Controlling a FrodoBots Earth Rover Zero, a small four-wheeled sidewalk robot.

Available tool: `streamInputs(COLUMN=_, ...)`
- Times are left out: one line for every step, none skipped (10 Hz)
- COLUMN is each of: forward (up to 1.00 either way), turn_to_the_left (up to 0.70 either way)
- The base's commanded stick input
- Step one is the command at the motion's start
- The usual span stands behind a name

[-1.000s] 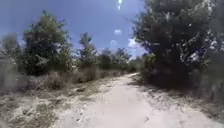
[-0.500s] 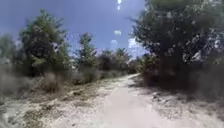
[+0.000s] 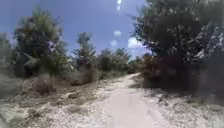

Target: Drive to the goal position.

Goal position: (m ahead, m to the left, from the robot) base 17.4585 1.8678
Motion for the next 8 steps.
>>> streamInputs(forward=0.50, turn_to_the_left=-0.50)
streamInputs(forward=0.50, turn_to_the_left=-0.31)
streamInputs(forward=0.50, turn_to_the_left=-0.11)
streamInputs(forward=0.50, turn_to_the_left=0.00)
streamInputs(forward=0.50, turn_to_the_left=0.00)
streamInputs(forward=0.50, turn_to_the_left=0.00)
streamInputs(forward=0.50, turn_to_the_left=0.00)
streamInputs(forward=0.50, turn_to_the_left=0.00)
